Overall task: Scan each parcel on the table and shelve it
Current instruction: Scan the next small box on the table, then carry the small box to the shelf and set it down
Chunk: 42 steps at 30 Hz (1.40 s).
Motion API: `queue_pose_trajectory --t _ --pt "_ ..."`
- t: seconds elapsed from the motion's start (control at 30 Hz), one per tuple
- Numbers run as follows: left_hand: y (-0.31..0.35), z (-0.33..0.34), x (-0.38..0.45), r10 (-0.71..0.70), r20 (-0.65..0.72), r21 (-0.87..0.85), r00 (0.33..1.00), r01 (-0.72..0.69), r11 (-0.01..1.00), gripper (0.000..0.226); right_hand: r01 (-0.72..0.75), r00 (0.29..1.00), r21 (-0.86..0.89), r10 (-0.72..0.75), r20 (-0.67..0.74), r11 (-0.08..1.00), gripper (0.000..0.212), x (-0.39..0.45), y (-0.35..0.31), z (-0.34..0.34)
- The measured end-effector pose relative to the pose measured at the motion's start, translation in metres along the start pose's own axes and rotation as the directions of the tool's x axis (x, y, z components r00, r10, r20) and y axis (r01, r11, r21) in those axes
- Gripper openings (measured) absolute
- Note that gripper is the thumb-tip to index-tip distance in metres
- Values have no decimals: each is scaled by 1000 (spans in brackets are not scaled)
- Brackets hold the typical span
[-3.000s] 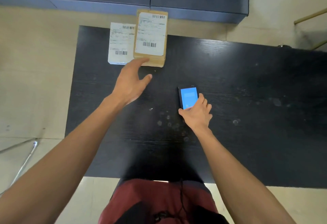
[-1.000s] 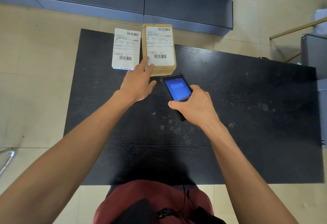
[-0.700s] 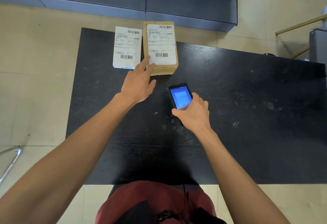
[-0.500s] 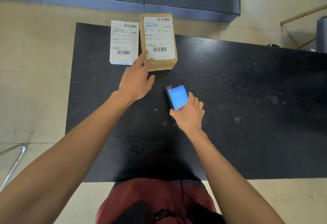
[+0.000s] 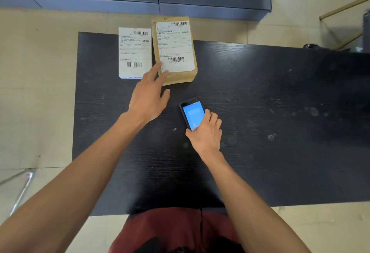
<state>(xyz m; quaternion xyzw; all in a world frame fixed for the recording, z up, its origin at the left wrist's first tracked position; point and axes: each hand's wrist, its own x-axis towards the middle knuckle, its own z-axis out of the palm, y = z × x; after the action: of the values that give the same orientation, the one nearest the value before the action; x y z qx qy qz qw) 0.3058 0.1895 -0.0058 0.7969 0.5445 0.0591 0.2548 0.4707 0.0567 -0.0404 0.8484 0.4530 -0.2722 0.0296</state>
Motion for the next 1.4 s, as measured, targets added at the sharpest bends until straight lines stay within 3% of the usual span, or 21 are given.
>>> queue_pose_trajectory --t 0.13,0.23,0.4,0.53,0.67,0.97,1.13,1.27,1.4 --pt "-4 -3 2 37 -40 -24 999 -38 999 47 -29 999 -10 29 25 1000 90 13 -7 -6" --pt "-9 -3 6 -14 -82 -98 997 6 995 48 28 1000 147 -27 -9 989 93 29 -16 -19" --pt "-12 -2 18 -217 -58 -479 975 164 863 59 233 972 346 -202 -123 909 104 63 -46 -50" --pt "-8 -5 26 -253 35 -610 967 221 761 64 309 944 417 -330 -24 855 114 88 -65 -65" --pt "-1 -9 27 -202 52 -631 978 189 753 62 318 921 512 -388 31 798 108 96 -69 -67" --pt "21 -24 5 -133 -50 -631 990 72 772 66 329 944 523 -262 -201 786 83 56 -58 -68" --pt "49 -20 -4 -115 -50 -678 992 51 733 66 338 930 568 -172 -326 750 78 22 -33 -88" --pt "88 -16 -14 -35 -92 -704 995 -40 709 67 401 883 549 -149 -446 733 79 -5 4 -103" --pt "133 0 -27 96 -92 -675 991 -133 726 72 378 872 547 -88 -482 747 81 -27 51 -117"
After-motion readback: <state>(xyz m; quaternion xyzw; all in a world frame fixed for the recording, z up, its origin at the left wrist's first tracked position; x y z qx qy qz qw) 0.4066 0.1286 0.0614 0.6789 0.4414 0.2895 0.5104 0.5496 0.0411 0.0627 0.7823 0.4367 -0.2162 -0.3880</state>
